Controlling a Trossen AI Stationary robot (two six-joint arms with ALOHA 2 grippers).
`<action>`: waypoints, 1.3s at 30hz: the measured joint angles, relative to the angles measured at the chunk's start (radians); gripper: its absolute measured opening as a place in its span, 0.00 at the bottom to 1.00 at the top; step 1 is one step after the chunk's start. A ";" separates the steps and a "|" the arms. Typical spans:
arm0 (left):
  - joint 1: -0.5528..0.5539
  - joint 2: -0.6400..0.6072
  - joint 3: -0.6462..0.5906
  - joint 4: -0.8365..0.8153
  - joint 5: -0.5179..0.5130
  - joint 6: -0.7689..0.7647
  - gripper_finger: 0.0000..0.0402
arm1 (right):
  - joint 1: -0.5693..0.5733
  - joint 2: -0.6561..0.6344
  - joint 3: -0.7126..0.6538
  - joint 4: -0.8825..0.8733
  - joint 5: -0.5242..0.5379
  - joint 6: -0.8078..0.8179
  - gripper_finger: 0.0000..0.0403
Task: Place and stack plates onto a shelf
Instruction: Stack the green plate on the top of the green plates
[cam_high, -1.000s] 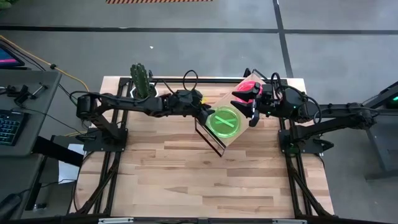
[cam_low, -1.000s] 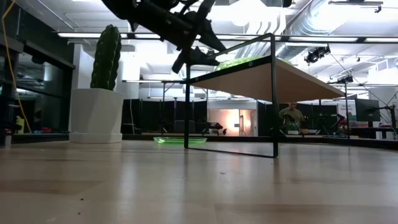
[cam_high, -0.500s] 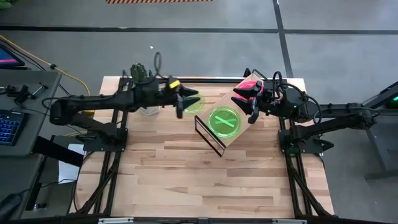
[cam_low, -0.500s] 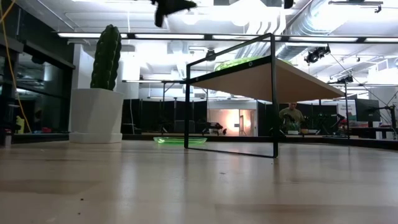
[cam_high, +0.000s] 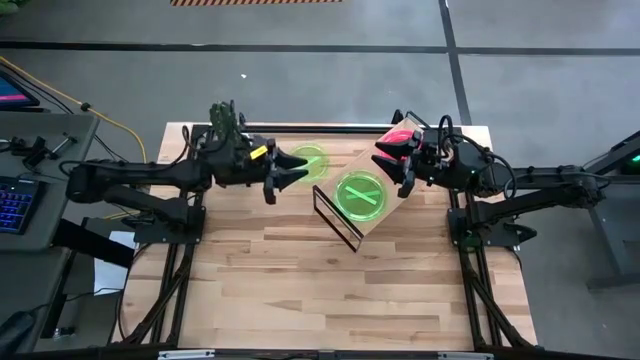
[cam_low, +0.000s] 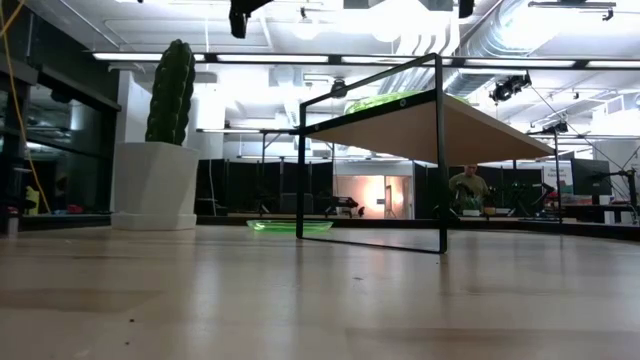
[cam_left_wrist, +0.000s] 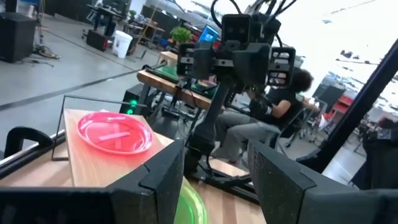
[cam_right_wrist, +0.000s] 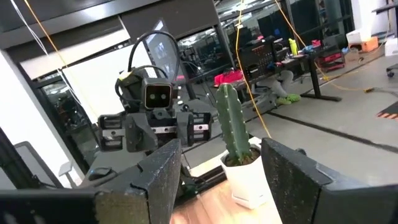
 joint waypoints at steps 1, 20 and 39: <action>-0.002 0.004 0.000 0.000 0.000 0.004 0.41 | 0.000 0.000 0.000 -0.002 0.000 0.013 0.51; 0.006 0.019 0.000 0.011 -0.027 0.010 0.41 | 0.000 0.000 0.000 -0.007 0.003 0.038 0.51; 0.123 0.076 0.056 -0.166 -0.129 -0.135 0.39 | 0.000 0.000 0.000 -0.016 0.045 0.038 0.51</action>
